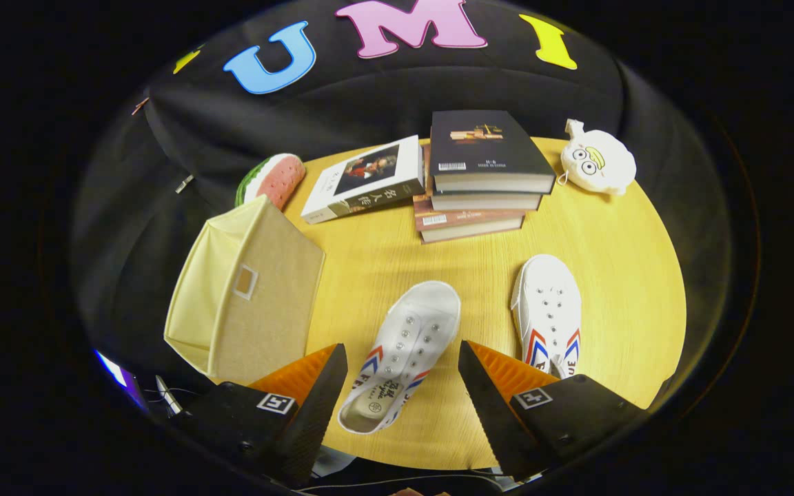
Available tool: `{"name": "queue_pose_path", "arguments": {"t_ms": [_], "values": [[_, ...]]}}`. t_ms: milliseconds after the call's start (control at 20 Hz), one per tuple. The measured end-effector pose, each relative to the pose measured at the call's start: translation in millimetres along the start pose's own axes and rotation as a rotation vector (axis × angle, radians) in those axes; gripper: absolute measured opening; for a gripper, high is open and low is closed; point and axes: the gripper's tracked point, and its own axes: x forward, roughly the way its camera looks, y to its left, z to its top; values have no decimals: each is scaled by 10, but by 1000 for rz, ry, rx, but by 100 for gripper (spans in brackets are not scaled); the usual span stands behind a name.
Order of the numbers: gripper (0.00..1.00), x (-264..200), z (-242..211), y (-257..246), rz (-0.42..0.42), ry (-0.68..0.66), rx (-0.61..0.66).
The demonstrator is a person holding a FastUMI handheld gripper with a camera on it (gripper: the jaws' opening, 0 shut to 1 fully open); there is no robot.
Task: Open the storage box then place both shoes into the box .Put the left shoe in first, then the right shoe, with the right side of both shoes facing outward in a uniform manner.
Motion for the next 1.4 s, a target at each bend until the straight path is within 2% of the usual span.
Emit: {"name": "queue_pose_path", "arguments": {"t_ms": [150, 300, 500, 800, 900, 1000, 1050, 1200, 1250, 1350, 1400], "values": [[99, 207, -265, -176, -33, 40, 13], [99, 345, -516, -217, -29, 90, 88], [99, 503, -758, -309, -61, 139, 95], [97, 692, -720, -292, -44, 142, 152], [90, 759, -696, -226, -11, 152, 169], [60, 774, -697, -101, 34, 174, 200], [43, 778, -696, -105, 26, 172, 200], [36, 759, -698, -134, 29, 163, 202], [25, 771, -693, -140, 34, 167, 239], [12, 737, -683, -146, 65, 180, 304], [8, 762, -698, -135, 82, 190, 311]]}}
